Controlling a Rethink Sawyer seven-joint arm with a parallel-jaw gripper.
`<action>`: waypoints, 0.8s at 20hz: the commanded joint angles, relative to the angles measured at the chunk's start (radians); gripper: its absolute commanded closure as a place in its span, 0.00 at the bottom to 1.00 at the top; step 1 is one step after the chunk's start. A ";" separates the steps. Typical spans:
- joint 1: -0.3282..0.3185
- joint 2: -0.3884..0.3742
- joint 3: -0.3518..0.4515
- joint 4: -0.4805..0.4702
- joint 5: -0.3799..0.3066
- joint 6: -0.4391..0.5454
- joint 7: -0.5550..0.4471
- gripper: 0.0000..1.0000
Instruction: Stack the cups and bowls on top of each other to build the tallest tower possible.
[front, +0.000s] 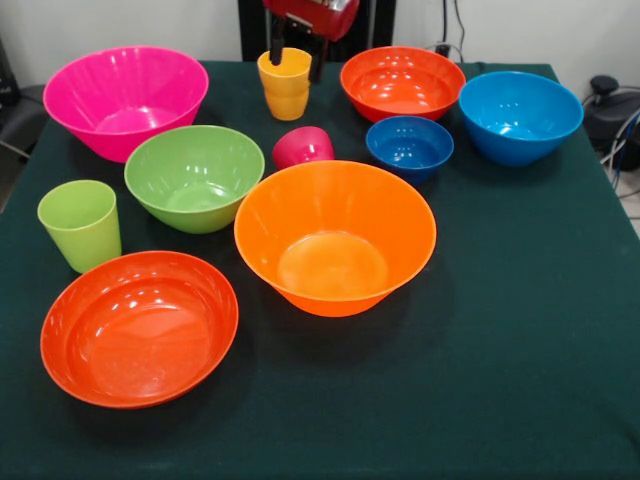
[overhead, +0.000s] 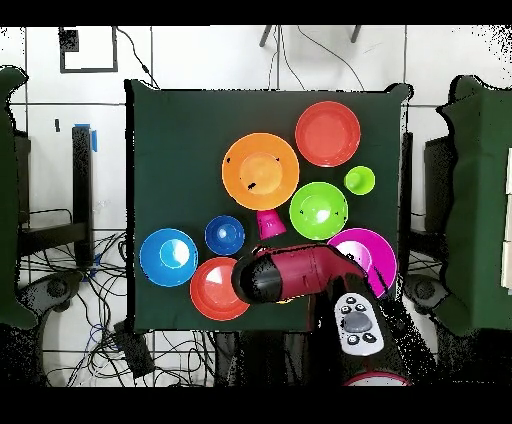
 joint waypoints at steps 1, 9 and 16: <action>0.028 0.024 0.063 0.084 0.077 -0.090 0.114 0.00; 0.044 0.040 0.039 0.095 0.129 -0.120 0.129 0.00; 0.114 0.044 -0.051 0.115 0.230 -0.177 0.230 0.00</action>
